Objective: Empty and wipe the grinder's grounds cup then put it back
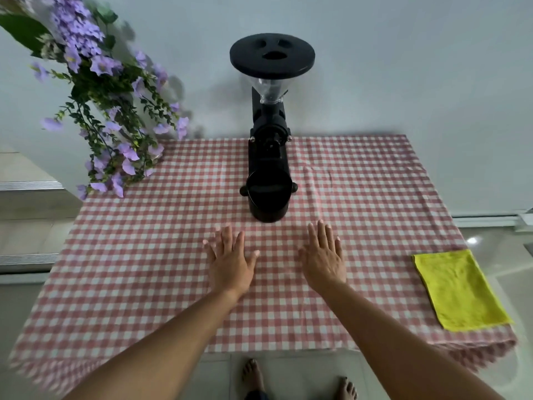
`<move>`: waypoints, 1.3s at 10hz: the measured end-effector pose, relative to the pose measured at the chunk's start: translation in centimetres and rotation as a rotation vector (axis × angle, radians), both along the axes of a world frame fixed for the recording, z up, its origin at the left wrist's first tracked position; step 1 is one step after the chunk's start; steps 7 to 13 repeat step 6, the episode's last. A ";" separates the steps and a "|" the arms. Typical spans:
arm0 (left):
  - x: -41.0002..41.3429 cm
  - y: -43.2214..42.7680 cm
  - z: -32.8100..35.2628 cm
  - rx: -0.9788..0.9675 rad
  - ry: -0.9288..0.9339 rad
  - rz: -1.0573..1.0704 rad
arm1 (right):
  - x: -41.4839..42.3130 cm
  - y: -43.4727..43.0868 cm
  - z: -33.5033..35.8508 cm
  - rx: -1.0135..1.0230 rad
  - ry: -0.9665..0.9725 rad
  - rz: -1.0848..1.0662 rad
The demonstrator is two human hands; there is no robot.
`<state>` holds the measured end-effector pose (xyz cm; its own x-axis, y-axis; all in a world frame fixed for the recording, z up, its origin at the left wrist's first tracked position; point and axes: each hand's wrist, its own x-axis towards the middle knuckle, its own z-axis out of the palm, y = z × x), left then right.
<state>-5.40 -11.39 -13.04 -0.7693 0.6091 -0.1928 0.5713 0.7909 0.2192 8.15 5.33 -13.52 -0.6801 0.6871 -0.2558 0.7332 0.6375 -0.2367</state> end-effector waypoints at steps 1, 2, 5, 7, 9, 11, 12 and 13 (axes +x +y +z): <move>1.1 -0.9 -0.9 -0.029 0.026 -0.042 | 1.3 -0.8 -1.0 -0.007 -0.006 0.030; 1.7 -1.8 -1.9 -0.038 0.035 -0.054 | 2.4 -1.1 -1.9 -0.003 0.012 0.060; 1.9 -2.1 -2.2 -0.061 0.080 -0.053 | 2.6 -1.2 -1.9 -0.008 -0.002 0.061; 2.1 -2.1 -2.3 -0.060 0.094 -0.050 | 1.6 -0.6 1.1 -0.131 -0.001 0.046; 2.1 -2.1 -2.3 -0.060 0.094 -0.050 | 1.6 -0.6 1.1 -0.131 -0.001 0.046; 2.1 -2.1 -2.3 -0.060 0.094 -0.050 | 1.6 -0.6 1.1 -0.131 -0.001 0.046; 2.1 -2.1 -2.3 -0.060 0.094 -0.050 | 1.6 -0.6 1.1 -0.131 -0.001 0.046; 2.1 -2.1 -2.3 -0.060 0.094 -0.050 | 1.6 -0.6 1.1 -0.131 -0.001 0.046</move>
